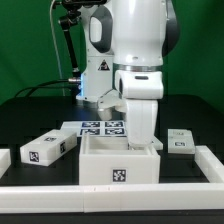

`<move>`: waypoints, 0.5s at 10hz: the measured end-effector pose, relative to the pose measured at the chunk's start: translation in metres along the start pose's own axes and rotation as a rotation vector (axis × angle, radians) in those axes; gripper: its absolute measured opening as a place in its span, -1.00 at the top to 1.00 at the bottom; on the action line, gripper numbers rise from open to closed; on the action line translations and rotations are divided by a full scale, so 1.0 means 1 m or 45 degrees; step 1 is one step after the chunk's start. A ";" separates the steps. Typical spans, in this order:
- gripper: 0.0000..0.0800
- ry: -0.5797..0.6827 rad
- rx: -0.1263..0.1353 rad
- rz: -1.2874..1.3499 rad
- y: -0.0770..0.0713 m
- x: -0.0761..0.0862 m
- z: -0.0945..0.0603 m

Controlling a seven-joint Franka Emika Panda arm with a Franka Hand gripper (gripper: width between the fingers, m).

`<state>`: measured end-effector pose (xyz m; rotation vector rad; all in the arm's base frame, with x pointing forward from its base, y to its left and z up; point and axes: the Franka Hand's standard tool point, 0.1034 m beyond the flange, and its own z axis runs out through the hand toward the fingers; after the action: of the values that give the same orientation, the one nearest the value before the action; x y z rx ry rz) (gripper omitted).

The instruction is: Assemble cabinet

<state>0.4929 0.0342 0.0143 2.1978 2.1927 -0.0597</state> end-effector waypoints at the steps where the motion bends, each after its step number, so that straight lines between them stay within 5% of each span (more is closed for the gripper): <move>1: 0.91 -0.005 0.018 -0.026 0.001 0.009 -0.002; 5: 0.91 -0.003 0.016 -0.020 0.001 0.008 -0.002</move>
Offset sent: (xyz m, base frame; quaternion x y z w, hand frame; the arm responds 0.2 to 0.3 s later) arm 0.0000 0.0000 0.0000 0.0000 0.0000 0.0000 1.0000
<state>0.4943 0.0427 0.0154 2.1856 2.2150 -0.0766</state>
